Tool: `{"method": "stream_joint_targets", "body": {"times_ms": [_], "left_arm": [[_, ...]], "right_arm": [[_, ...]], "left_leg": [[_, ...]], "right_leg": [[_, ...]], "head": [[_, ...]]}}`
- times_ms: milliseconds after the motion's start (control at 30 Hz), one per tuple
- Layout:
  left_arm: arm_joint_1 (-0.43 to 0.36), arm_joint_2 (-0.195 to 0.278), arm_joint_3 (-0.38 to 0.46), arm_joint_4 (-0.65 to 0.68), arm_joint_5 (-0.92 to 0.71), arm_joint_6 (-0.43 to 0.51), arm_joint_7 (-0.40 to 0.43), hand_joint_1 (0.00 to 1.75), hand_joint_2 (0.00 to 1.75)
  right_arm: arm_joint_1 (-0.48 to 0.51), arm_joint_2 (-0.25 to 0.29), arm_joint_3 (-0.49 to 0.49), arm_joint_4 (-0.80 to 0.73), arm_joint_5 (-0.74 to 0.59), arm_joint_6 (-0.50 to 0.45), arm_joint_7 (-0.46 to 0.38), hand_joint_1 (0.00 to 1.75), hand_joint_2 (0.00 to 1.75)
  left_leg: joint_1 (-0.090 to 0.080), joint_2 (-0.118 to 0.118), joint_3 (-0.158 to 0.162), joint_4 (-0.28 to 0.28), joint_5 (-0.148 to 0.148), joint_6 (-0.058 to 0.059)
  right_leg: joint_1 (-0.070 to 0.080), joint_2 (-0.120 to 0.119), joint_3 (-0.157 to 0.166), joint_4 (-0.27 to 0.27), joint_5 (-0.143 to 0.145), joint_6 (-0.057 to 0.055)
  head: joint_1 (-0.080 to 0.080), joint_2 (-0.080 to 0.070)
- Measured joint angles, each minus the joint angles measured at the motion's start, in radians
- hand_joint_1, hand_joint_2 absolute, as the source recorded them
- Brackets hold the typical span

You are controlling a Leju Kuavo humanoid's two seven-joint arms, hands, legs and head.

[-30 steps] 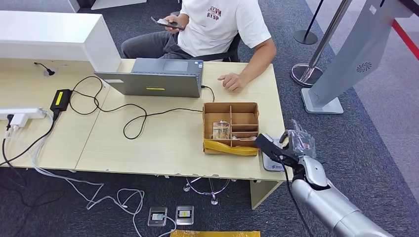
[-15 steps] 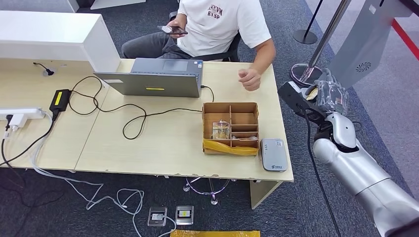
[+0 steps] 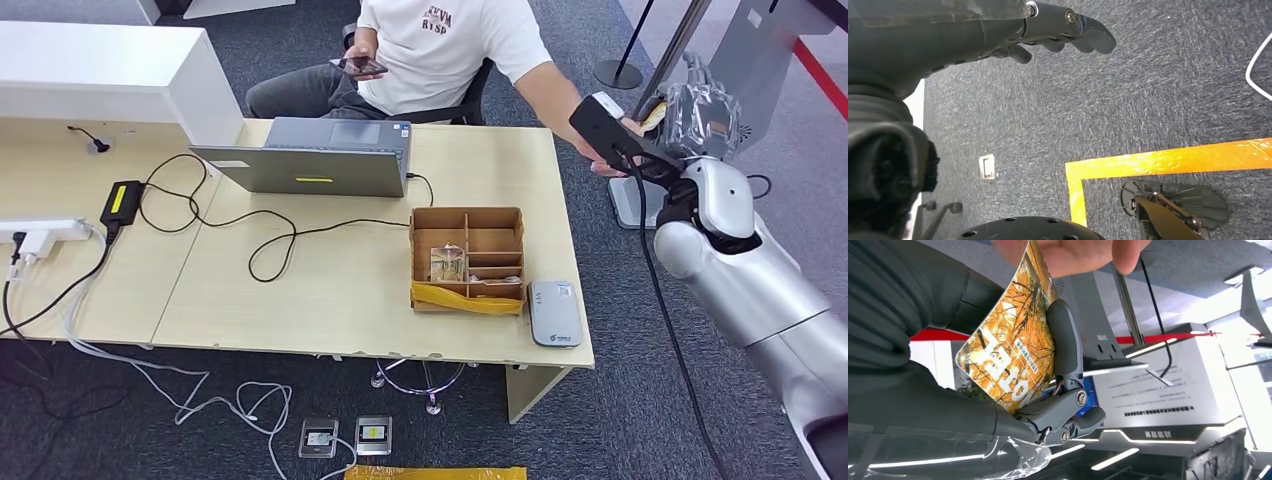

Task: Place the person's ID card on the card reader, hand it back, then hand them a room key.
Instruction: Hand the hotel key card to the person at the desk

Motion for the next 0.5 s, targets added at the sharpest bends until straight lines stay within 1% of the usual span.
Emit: {"method": "stream_joint_targets", "body": {"times_ms": [133,267,333,400,433,467,500], "left_arm": [[-0.009,-0.002,-0.003,0.0,-0.021,-0.002,0.009,0.0,0.0],[-0.019,-0.003,-0.004,0.0,-0.047,-0.008,0.022,0.0,0.0],[-0.023,-0.003,-0.004,0.0,-0.057,-0.012,0.026,0.0,0.0],[-0.026,-0.003,-0.004,0.0,-0.064,-0.013,0.03,0.0,0.0],[-0.026,-0.003,-0.004,0.0,-0.066,-0.013,0.031,0.0,0.0],[-0.027,-0.003,-0.004,0.0,-0.068,-0.013,0.031,0.0,0.0],[-0.027,-0.003,-0.004,0.0,-0.068,-0.013,0.032,0.0,0.0]], "right_arm": [[-0.056,0.037,0.033,0.016,0.013,0.019,-0.003,1.67,1.75],[-0.089,0.085,0.075,0.059,0.026,0.039,-0.006,1.71,1.75],[-0.101,0.112,0.094,0.091,0.032,0.038,-0.01,1.69,1.75],[-0.107,0.141,0.111,0.125,0.035,0.034,-0.015,1.63,1.75],[-0.11,0.154,0.119,0.143,0.036,0.031,-0.018,1.57,1.75],[-0.113,0.168,0.128,0.162,0.038,0.027,-0.021,1.36,1.75],[-0.115,0.183,0.137,0.182,0.04,0.024,-0.024,1.07,1.75]], "left_leg": [[0.0,0.0,0.0,0.0,0.0,0.0],[0.001,-0.001,-0.001,0.0,0.0,0.0],[0.001,-0.001,-0.001,0.0,0.0,0.0],[0.001,-0.001,-0.001,0.0,0.0,0.0],[0.001,-0.001,-0.001,0.0,0.0,0.0],[0.001,-0.001,-0.001,0.0,0.0,0.0],[0.001,-0.001,-0.001,0.0,0.0,0.0]], "right_leg": [[0.0,0.0,-0.001,0.0,0.0,0.0],[0.001,0.0,-0.001,0.0,0.0,0.0],[0.001,0.0,0.0,0.0,0.0,0.0],[0.001,0.0,0.0,0.0,0.0,0.0],[0.001,0.0,0.0,0.0,0.0,0.0],[0.0,0.0,0.0,0.0,0.0,0.0],[0.0,0.0,0.0,0.0,0.0,0.0]], "head": [[0.0,0.0],[0.0,0.0],[0.0,0.0],[0.0,0.0],[0.0,0.0],[0.0,0.0],[0.0,0.0]]}}
